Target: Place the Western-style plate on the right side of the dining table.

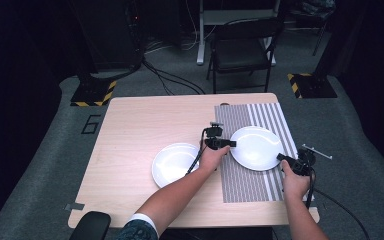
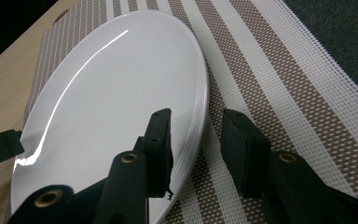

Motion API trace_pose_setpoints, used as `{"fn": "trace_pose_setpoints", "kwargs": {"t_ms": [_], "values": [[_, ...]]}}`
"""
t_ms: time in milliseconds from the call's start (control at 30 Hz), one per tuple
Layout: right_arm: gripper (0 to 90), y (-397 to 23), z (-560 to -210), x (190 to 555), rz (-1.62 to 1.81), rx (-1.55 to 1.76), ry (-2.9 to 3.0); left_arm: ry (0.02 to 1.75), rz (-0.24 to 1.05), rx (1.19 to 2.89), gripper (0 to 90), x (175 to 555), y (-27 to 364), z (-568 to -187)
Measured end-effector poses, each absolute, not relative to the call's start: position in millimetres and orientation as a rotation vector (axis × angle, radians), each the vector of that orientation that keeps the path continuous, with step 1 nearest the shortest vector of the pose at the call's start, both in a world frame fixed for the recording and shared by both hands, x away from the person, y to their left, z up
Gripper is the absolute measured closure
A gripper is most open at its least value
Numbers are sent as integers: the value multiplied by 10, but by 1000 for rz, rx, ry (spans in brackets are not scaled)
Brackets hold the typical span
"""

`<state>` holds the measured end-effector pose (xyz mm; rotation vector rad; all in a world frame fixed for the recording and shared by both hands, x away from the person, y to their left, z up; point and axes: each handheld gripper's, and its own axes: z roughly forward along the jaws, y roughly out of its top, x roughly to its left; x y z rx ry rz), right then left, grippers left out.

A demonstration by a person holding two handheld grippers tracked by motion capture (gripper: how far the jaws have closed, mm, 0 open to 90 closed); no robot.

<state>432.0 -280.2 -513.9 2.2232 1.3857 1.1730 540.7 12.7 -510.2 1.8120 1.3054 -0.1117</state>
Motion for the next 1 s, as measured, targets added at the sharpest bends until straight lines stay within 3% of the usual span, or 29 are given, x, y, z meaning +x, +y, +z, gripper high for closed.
{"fn": "trace_pose_setpoints", "kwargs": {"t_ms": [500, 1000], "values": [[578, -2773, -4974, 4142, 1231, 2119, 1357, 1250, -81, 1783, 555, 5325, 434, -4889], [529, -2435, -4801, 3951, 1246, 1924, 1623, 1216, -11, 1790, 525, 5228, 947, -4690]]}}
